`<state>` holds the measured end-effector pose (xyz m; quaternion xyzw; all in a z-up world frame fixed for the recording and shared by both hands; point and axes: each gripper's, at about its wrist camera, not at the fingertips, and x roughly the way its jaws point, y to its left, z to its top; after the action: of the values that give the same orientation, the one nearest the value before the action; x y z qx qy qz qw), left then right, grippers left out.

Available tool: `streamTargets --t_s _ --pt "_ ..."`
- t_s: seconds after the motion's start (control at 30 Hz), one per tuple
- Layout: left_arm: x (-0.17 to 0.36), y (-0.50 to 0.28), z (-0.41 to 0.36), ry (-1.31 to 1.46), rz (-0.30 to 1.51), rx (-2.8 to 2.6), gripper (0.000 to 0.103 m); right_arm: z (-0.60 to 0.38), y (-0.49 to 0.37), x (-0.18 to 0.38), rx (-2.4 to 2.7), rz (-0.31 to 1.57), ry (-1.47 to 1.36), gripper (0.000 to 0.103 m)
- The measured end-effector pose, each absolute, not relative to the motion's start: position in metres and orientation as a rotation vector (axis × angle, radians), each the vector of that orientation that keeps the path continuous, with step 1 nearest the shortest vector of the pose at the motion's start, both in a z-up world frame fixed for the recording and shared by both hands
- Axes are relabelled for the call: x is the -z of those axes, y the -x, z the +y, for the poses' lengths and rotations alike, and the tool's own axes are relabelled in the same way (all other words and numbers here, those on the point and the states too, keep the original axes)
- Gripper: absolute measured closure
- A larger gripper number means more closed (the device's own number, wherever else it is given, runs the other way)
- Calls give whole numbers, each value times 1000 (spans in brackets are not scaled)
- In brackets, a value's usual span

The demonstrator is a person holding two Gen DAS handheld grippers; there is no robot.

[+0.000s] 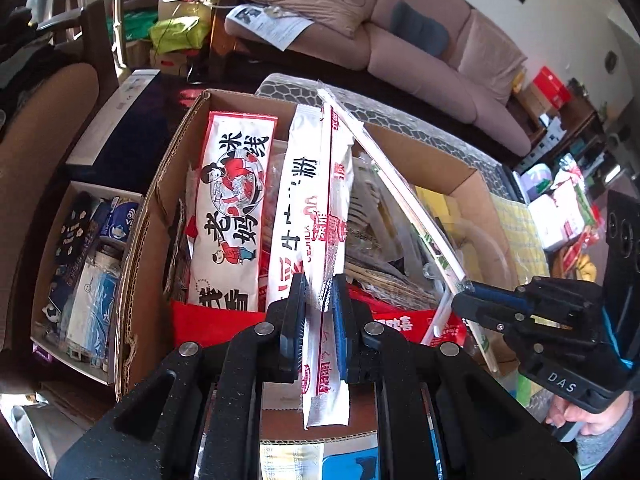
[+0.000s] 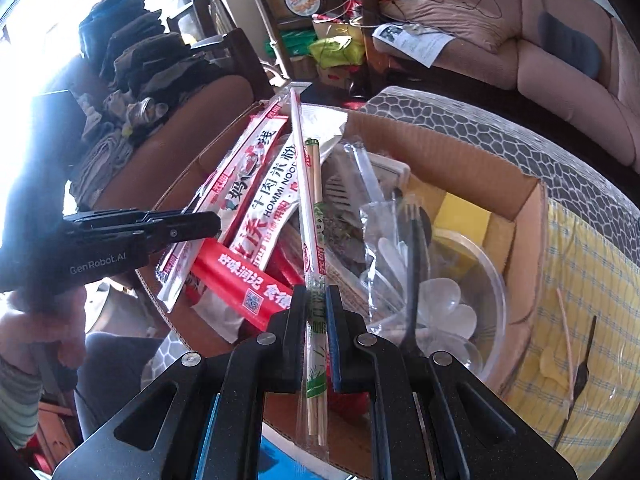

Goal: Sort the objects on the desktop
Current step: 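Carry both chopsticks into the cardboard box and open both grippers, then move both grippers back from the box to the tablecloth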

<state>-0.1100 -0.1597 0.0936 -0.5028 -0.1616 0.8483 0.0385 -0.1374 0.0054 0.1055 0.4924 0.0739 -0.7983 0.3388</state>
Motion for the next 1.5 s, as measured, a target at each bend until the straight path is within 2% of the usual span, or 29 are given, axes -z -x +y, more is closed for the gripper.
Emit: streamTargets --t_s 0.4,0.5,0.63,0.73,0.8,0.83,0.87,1.13,1.17,1.2,1.23,1.27,1.37,1.5 --pt "-58 130 -172 1638 -523 -2566 90 -37 159 -71 2086 233 -1330 95" --pt "-56 125 -172 1648 -517 -2552 85 -41 159 -67 2073 233 -1343 91" --pt "-65 116 -173 1617 -504 -2573 70 -38 153 -71 2070 251 -1338 91" --pt "-71 113 -174 1603 -511 -2578 68 -35 147 -76 2080 284 -1339 90" --pt "-77 110 -175 1587 -516 -2582 65 -31 143 -81 2089 289 -1328 82" --pt "-80 108 -175 1578 -517 -2584 61 -29 142 -84 2086 274 -1330 69" --pt "-83 106 -175 1569 -513 -2587 59 -29 140 -86 2083 261 -1330 60" --pt "-100 94 -163 1540 -440 -2603 55 -13 124 -105 2134 238 -1303 60" --pt "-101 92 -160 1542 -415 -2607 43 -11 122 -106 2140 233 -1302 59" --pt "-102 90 -156 1536 -397 -2614 37 -8 121 -108 2146 227 -1301 57" --pt "-103 87 -153 1523 -390 -2616 32 -5 119 -110 2156 220 -1298 50" --pt "-104 85 -150 1515 -385 -2614 32 -1 116 -111 2166 216 -1296 43" --pt "-108 81 -141 1511 -372 -2606 31 10 111 -115 2197 206 -1289 30" --pt "-116 78 -127 1483 -344 -2589 31 33 105 -123 2239 169 -1282 19"
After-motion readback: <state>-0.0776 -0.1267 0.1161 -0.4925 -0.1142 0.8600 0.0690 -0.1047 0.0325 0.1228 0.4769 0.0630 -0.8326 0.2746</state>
